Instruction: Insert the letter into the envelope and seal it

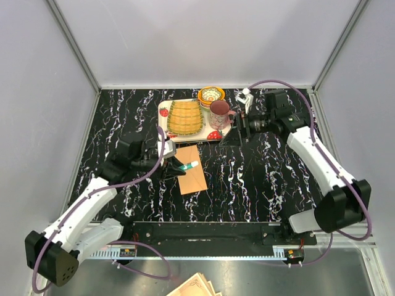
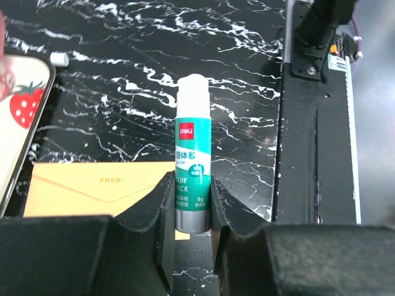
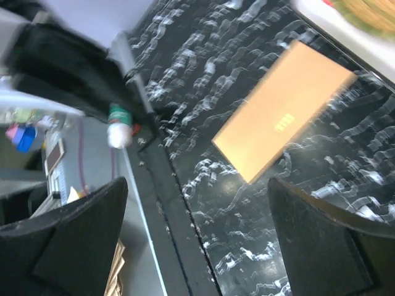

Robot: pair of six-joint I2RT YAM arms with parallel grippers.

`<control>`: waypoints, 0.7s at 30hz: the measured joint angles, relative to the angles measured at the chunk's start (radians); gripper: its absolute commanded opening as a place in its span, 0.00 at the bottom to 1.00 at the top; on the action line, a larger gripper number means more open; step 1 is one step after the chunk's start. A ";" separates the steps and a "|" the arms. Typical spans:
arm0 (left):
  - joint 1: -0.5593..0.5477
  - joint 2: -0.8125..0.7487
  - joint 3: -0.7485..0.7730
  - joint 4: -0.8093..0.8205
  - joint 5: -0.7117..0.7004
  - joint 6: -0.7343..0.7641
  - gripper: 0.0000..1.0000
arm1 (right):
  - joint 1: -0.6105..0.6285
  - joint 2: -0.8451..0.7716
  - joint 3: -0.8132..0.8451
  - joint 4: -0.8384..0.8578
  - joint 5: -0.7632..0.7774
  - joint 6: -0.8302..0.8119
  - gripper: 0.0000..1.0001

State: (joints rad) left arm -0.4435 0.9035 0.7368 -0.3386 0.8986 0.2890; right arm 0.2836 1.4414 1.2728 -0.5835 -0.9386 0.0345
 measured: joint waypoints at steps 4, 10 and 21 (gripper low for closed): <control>-0.058 0.015 0.070 -0.080 0.017 0.130 0.00 | 0.136 -0.056 0.071 -0.061 -0.080 -0.076 1.00; -0.167 0.033 0.146 -0.175 0.011 0.305 0.00 | 0.338 -0.049 0.075 -0.131 -0.088 -0.128 0.99; -0.279 0.060 0.211 -0.302 -0.061 0.487 0.00 | 0.483 0.016 0.062 -0.181 -0.113 -0.124 0.83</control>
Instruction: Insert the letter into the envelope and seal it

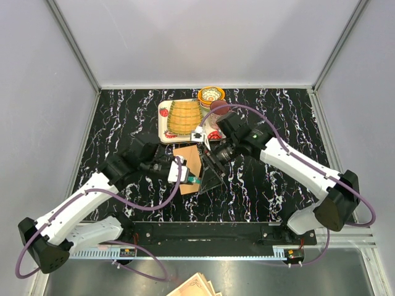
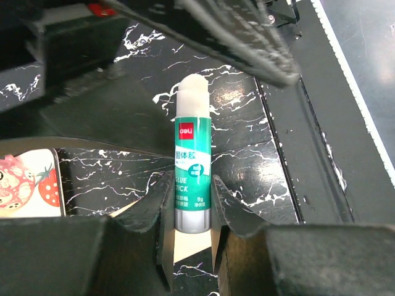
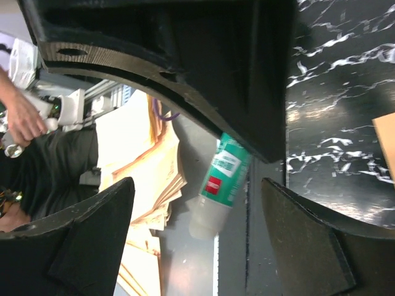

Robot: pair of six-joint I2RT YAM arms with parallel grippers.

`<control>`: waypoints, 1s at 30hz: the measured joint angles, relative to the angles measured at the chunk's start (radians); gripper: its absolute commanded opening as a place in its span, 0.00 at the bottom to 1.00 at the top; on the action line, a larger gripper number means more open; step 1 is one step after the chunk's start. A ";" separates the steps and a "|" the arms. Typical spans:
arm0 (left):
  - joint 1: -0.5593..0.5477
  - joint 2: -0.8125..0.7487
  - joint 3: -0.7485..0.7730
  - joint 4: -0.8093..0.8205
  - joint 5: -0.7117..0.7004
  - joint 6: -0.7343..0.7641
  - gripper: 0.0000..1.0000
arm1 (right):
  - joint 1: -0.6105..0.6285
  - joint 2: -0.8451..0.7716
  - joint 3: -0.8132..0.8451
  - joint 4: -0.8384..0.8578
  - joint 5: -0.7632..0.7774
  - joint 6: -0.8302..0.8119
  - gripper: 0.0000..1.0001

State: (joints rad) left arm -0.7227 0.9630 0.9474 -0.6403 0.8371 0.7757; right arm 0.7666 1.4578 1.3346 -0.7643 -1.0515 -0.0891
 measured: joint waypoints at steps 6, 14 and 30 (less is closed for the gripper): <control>-0.029 0.016 0.019 -0.038 -0.031 0.068 0.00 | 0.040 0.026 -0.019 0.005 -0.018 0.046 0.66; -0.069 0.035 0.044 -0.104 -0.058 0.158 0.00 | 0.041 0.071 -0.023 0.020 -0.042 0.113 0.43; -0.117 0.035 0.071 -0.183 -0.110 0.248 0.00 | 0.050 0.108 -0.048 0.060 -0.068 0.229 0.35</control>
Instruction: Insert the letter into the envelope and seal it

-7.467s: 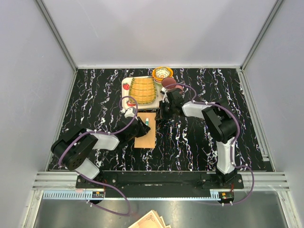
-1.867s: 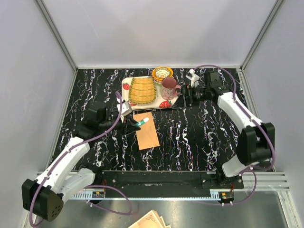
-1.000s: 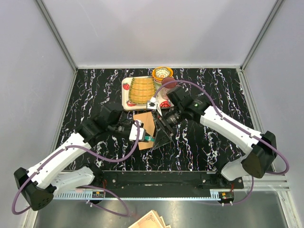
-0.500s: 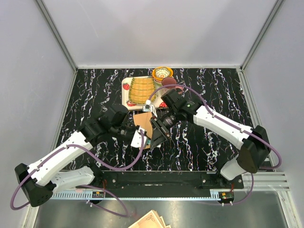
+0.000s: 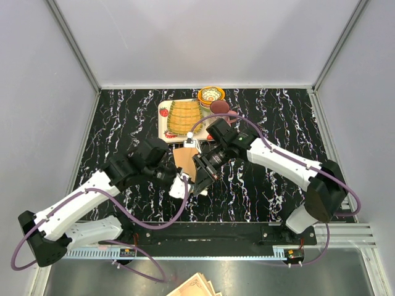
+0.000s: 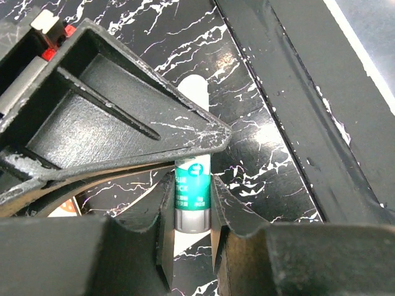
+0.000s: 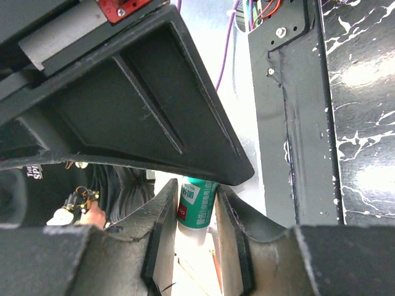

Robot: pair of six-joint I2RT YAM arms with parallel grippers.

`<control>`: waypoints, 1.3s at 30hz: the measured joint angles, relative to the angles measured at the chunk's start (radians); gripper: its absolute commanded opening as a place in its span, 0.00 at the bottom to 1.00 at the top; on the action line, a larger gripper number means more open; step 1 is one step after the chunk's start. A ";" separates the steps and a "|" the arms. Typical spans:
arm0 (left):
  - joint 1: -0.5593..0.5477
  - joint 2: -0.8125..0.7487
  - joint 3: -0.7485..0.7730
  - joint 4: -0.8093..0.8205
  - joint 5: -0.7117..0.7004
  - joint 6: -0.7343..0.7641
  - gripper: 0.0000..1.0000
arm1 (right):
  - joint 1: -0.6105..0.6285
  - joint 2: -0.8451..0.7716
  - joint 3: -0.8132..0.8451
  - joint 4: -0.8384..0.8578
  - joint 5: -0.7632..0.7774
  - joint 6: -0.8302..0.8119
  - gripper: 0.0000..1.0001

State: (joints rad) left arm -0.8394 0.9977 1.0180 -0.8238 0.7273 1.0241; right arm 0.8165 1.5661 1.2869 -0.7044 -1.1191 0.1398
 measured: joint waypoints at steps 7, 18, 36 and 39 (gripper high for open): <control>-0.026 0.004 0.004 -0.039 -0.022 0.042 0.00 | 0.009 0.018 -0.003 0.021 -0.014 0.050 0.41; -0.030 0.019 0.015 -0.064 -0.045 0.043 0.00 | 0.009 0.019 -0.026 0.079 -0.011 0.122 0.47; -0.033 0.016 0.015 -0.052 -0.056 -0.005 0.54 | 0.039 0.017 -0.074 0.118 0.007 0.134 0.00; -0.008 -0.011 0.014 -0.021 -0.061 -0.083 0.61 | 0.033 0.005 -0.073 0.117 0.021 0.119 0.00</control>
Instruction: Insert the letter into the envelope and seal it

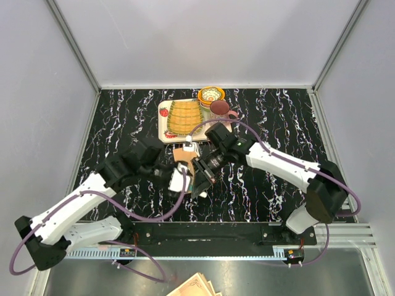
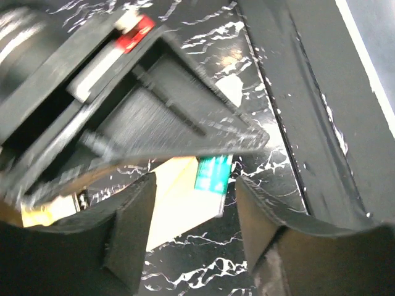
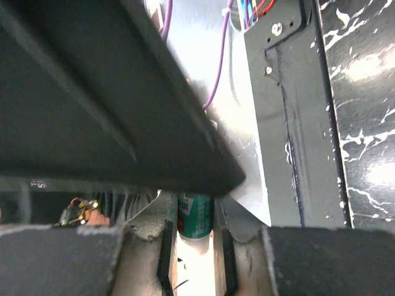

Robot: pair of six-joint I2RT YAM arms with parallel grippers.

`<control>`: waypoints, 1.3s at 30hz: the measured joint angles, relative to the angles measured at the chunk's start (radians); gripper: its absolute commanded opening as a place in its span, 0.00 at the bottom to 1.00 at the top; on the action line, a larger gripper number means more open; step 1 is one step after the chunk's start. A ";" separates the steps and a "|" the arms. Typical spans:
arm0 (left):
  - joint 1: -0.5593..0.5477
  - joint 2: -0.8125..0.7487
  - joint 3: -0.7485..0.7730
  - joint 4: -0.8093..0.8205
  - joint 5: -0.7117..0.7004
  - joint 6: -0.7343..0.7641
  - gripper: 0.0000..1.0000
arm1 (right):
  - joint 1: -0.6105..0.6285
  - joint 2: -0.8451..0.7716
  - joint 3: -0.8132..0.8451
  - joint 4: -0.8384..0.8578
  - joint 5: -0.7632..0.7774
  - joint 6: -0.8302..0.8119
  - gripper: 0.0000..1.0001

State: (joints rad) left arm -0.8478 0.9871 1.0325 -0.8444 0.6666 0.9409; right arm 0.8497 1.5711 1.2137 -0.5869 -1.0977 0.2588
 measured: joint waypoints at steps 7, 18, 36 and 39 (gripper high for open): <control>0.366 -0.124 -0.002 0.117 0.207 -0.339 0.63 | -0.082 -0.102 0.074 -0.002 0.060 -0.092 0.00; 0.445 -0.241 -0.042 0.403 0.507 -0.624 0.73 | -0.081 -0.290 0.167 0.018 0.029 -0.285 0.00; 0.119 -0.216 0.048 0.135 0.377 0.000 0.50 | 0.031 -0.186 0.153 -0.048 -0.127 -0.240 0.00; 0.088 -0.213 0.048 0.099 0.346 0.064 0.49 | 0.045 -0.179 0.153 -0.058 -0.131 -0.241 0.00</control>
State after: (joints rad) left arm -0.7597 0.7738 1.0809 -0.7456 1.0126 1.0054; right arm 0.8944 1.3926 1.3663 -0.6453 -1.2285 0.0181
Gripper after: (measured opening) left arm 0.501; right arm 0.242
